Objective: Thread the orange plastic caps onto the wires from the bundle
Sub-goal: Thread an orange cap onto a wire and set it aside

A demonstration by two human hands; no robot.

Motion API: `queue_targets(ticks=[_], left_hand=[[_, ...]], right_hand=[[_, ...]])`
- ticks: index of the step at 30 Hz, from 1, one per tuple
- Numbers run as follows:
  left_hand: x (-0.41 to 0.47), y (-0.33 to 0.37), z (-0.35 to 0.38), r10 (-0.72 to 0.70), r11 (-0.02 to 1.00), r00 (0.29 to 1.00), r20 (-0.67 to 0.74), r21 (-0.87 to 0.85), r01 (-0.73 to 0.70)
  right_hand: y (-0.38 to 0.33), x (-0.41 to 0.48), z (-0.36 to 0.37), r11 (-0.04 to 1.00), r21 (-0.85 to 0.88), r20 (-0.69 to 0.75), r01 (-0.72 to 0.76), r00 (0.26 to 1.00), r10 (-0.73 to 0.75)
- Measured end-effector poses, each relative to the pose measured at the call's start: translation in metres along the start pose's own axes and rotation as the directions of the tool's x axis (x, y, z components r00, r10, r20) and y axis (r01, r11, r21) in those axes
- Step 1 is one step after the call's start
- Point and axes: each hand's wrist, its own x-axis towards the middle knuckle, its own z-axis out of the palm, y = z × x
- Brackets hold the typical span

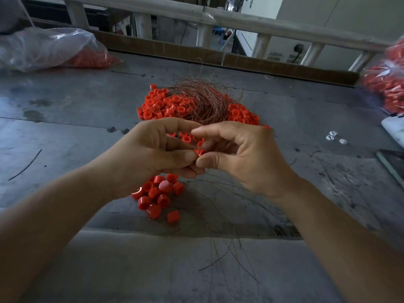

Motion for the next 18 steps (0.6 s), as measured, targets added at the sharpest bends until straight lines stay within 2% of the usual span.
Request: queue_targets(ticks=[5, 9, 13, 18], left_hand=[[0.0, 0.0, -0.002, -0.067, 0.997, 0.997, 0.037, -0.04, 0.068], [-0.001, 0.002, 0.001, -0.023, 0.997, 0.998, 0.063, -0.078, 0.028], [-0.002, 0.0, 0.01, 0.093, 0.986, 0.996, -0.015, 0.142, -0.09], [-0.004, -0.002, 0.017, 0.152, 0.974, 0.988, -0.025, 0.172, -0.146]], right_hand=[[-0.001, 0.001, -0.001, 0.991, -0.127, 0.157, 0.046, 0.987, -0.026], [-0.002, 0.002, 0.0, 0.973, -0.212, 0.092, 0.091, 0.993, -0.072], [-0.004, 0.0, 0.001, 0.96, -0.263, 0.074, 0.101, 0.994, -0.084], [-0.007, -0.003, 0.005, 0.958, -0.267, 0.05, 0.109, 0.994, -0.099]])
